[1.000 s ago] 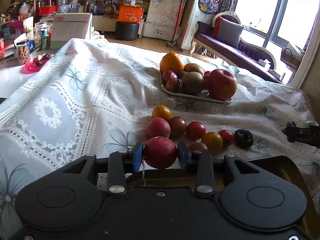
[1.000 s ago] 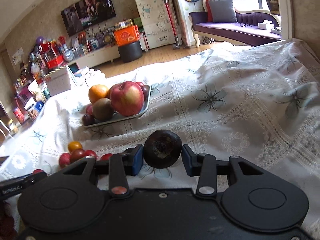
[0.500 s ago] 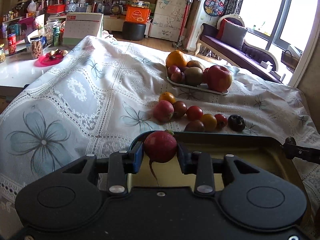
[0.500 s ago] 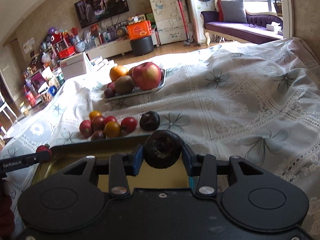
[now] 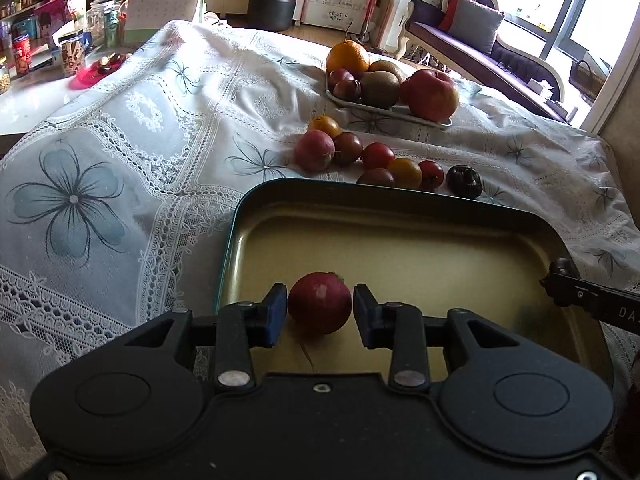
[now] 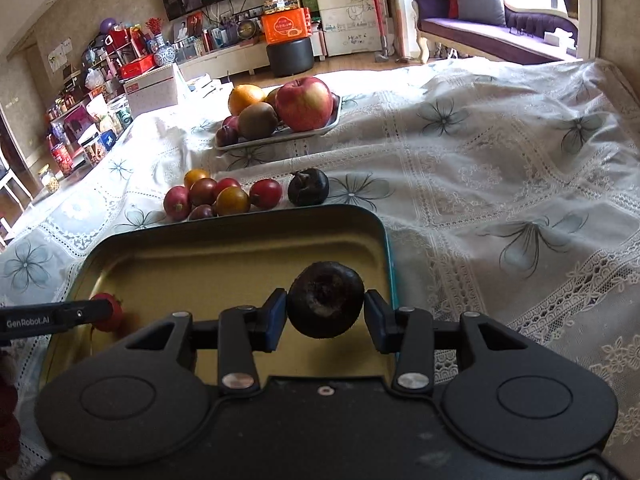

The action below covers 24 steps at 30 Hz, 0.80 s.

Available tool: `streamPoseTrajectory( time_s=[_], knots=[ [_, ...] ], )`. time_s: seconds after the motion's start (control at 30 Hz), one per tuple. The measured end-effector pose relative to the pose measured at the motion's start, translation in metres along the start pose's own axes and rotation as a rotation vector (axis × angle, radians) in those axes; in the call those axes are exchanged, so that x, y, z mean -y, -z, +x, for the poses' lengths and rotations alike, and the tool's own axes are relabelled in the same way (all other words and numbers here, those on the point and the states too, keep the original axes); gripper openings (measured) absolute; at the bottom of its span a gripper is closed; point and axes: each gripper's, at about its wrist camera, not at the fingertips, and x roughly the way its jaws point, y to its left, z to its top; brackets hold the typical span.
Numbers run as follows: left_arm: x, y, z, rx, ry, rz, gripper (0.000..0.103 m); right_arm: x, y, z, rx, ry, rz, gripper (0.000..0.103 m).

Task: Organize fruits
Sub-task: 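Carry the plum and radish over the gold tray and open both tools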

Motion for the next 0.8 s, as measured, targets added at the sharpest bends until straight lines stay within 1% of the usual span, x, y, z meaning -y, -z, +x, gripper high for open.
streamPoseTrajectory(
  time_s=[0.1, 0.23, 0.47, 0.8],
  knots=[
    [-0.001, 0.0, -0.002, 0.004, 0.005, -0.009, 0.045, 0.004, -0.001, 0.0, 0.002, -0.02, 0.025, 0.045],
    [0.001, -0.001, -0.003, -0.001, -0.015, -0.01, 0.045, 0.003, 0.001, 0.001, 0.013, -0.028, 0.025, 0.045],
    [0.004, -0.001, -0.002, -0.021, -0.049, -0.003, 0.045, 0.003, 0.002, 0.001, 0.021, -0.021, 0.025, 0.045],
    [0.015, 0.0, -0.007, -0.018, -0.107, 0.048, 0.045, 0.0, 0.002, 0.001, 0.019, -0.009, 0.013, 0.045]
  ],
)
